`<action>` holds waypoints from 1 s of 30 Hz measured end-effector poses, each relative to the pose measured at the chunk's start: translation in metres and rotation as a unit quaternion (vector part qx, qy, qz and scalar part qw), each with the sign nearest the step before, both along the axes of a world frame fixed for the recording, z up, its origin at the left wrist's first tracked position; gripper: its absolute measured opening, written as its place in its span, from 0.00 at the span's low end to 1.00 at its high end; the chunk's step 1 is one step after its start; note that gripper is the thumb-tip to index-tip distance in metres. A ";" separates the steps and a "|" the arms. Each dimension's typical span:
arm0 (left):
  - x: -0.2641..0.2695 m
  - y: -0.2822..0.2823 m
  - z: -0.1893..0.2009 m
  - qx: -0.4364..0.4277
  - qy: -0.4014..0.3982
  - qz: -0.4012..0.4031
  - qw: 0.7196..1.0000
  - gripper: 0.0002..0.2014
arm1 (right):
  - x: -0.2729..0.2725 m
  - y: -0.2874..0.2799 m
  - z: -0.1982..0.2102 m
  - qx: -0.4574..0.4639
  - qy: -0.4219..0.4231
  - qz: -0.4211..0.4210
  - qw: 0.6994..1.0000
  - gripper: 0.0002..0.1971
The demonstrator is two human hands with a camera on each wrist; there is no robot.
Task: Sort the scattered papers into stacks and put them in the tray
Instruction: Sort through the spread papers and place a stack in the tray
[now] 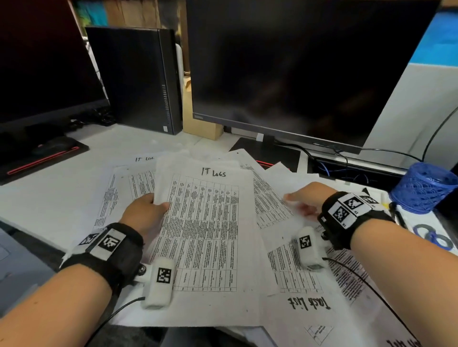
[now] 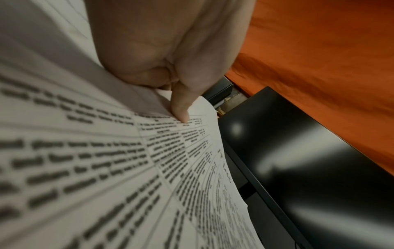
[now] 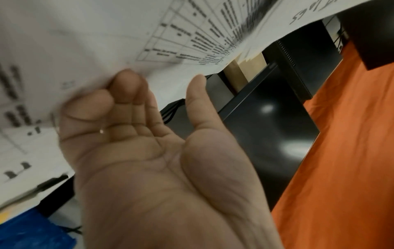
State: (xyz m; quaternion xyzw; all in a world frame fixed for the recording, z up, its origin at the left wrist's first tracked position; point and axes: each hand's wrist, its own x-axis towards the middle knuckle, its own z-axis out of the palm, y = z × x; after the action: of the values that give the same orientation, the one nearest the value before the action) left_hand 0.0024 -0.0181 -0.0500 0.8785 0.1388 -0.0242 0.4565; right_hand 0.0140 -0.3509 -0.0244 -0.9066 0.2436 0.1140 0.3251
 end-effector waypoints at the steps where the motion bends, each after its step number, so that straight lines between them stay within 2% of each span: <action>1: 0.000 0.000 0.000 -0.003 0.002 -0.003 1.000 0.10 | 0.002 0.001 -0.001 -0.028 0.002 0.008 1.000 0.17; 3: -0.001 0.000 0.001 -0.011 0.002 -0.005 1.000 0.09 | 0.003 0.004 0.000 -0.149 0.006 0.037 0.988 0.21; 4: -0.002 -0.001 0.001 -0.017 0.001 -0.005 1.000 0.09 | 0.002 0.006 0.002 -0.181 0.010 0.049 0.982 0.22; 6: -0.004 -0.002 0.002 -0.026 -0.004 -0.004 1.000 0.09 | 0.004 0.006 0.004 -0.186 0.041 0.080 0.978 0.24; 9: -0.004 -0.003 0.003 -0.042 -0.002 0.005 0.999 0.10 | 0.006 0.007 0.006 -0.165 0.069 0.096 0.979 0.20; 11: -0.004 -0.004 0.004 -0.045 0.002 0.005 0.999 0.11 | 0.007 0.009 0.005 -0.137 0.047 0.084 0.986 0.18; 15: -0.004 -0.003 0.004 -0.018 0.003 -0.009 1.000 0.12 | 0.008 0.008 0.005 -0.216 0.031 0.109 0.970 0.25; 18: -0.004 -0.002 0.005 -0.037 -0.004 0.000 0.999 0.12 | -0.002 -0.006 0.010 -0.217 0.000 0.108 0.970 0.25; 20: -0.003 0.000 0.005 -0.069 -0.014 0.016 0.997 0.12 | -0.012 -0.022 0.012 -0.163 -0.038 0.089 0.982 0.24; 21: -0.003 0.000 0.005 -0.093 -0.020 0.025 0.995 0.12 | -0.019 -0.029 0.014 -0.101 -0.072 0.067 0.990 0.22; 23: -0.002 -0.002 0.008 -0.153 -0.040 0.038 0.987 0.11 | -0.036 -0.041 0.018 0.036 -0.150 0.010 0.988 0.13; 25: -0.002 -0.009 0.016 -0.180 -0.057 0.026 0.982 0.12 | -0.054 -0.049 0.021 0.104 -0.182 0.007 0.978 0.05; 30: -0.006 -0.040 0.037 -0.315 -0.060 -0.009 0.947 0.09 | -0.081 -0.056 0.019 0.222 -0.223 0.027 0.949 0.12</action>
State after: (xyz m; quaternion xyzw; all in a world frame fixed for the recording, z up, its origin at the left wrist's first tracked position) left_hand -0.0037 -0.0578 -0.0130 0.6910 0.0881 -0.0183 0.7172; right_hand -0.0667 -0.4073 -0.0050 -0.8198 0.1091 -0.0307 0.5613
